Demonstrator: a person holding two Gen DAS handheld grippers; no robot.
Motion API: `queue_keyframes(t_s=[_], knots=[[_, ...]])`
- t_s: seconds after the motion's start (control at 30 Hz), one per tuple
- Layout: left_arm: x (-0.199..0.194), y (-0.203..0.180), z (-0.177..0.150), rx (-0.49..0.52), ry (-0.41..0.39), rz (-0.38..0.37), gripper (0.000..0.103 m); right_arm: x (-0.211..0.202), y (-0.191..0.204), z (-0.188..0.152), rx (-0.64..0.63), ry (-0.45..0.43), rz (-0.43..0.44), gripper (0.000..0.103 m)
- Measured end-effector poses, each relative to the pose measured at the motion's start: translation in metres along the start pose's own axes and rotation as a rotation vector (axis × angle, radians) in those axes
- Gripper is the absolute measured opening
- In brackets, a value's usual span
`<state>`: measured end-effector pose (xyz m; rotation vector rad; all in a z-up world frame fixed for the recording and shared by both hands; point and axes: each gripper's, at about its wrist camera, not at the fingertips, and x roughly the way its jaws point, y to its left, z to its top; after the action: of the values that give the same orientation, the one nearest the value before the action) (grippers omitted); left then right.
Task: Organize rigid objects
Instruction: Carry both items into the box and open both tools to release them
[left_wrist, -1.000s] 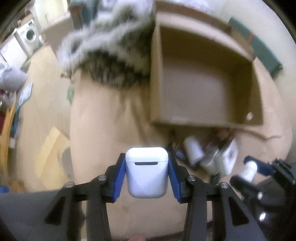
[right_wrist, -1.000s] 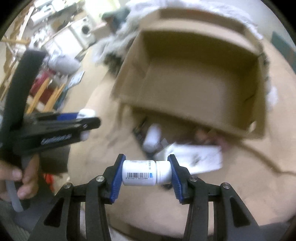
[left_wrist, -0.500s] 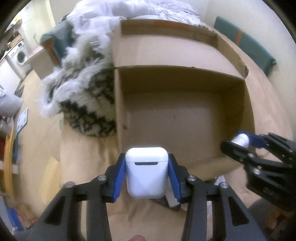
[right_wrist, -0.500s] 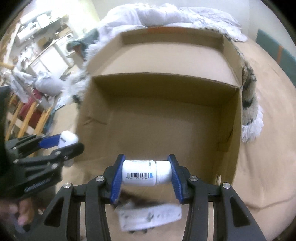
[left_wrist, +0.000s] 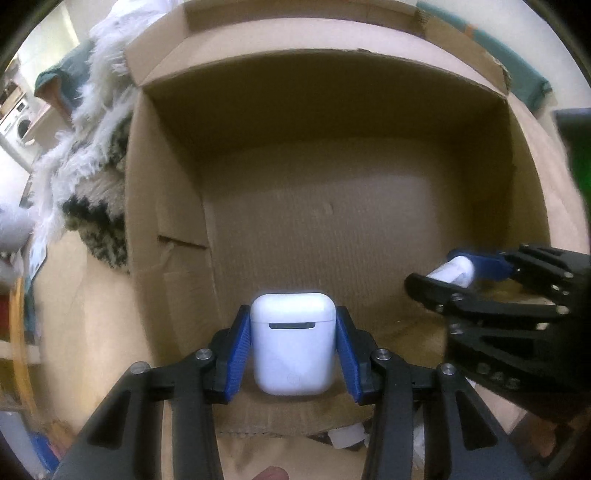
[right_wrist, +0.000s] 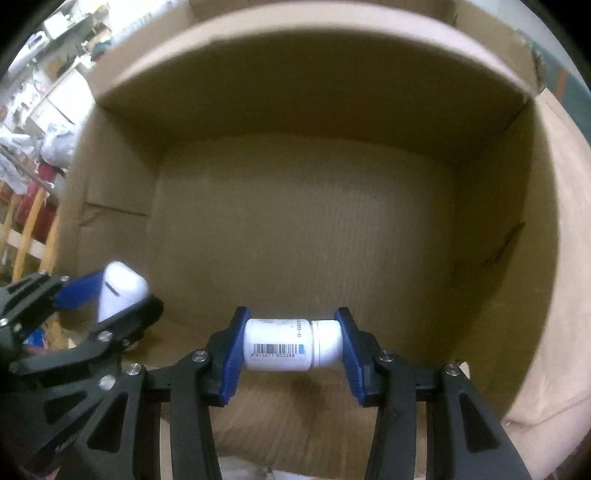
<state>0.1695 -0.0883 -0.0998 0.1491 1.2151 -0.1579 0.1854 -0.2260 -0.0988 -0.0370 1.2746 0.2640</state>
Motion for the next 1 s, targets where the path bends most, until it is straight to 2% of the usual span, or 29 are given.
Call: queue_keyframes(t_s=[0.2,0.53,0.77,0.87,0.93,1.0], knots=[[0.004,-0.003,0.003,0.032,-0.027,0.045,0.040,0.018,0.005,0.006,-0.018,0.046,-0.029,0.049],[0.008,-0.006,0.008,0.036,-0.028,0.055,0.040,0.038,0.004,0.012,-0.014,0.108,-0.041,0.049],[0.003,-0.019,-0.002,0.041,-0.033,0.058,0.040,0.041,0.009,0.019,-0.012,0.110,-0.044,0.049],[0.002,-0.019,-0.002,0.043,-0.026,0.045,0.053,0.039,0.011,0.020,0.006,0.109,-0.026,0.051],[-0.001,-0.021,-0.002,0.045,-0.037,0.073,0.063,0.039,0.007,0.020,0.017,0.108,-0.023,0.053],[-0.002,-0.021,-0.001,0.039,-0.036,0.068,0.067,0.039,0.004,0.023,0.028,0.107,-0.027,0.058]])
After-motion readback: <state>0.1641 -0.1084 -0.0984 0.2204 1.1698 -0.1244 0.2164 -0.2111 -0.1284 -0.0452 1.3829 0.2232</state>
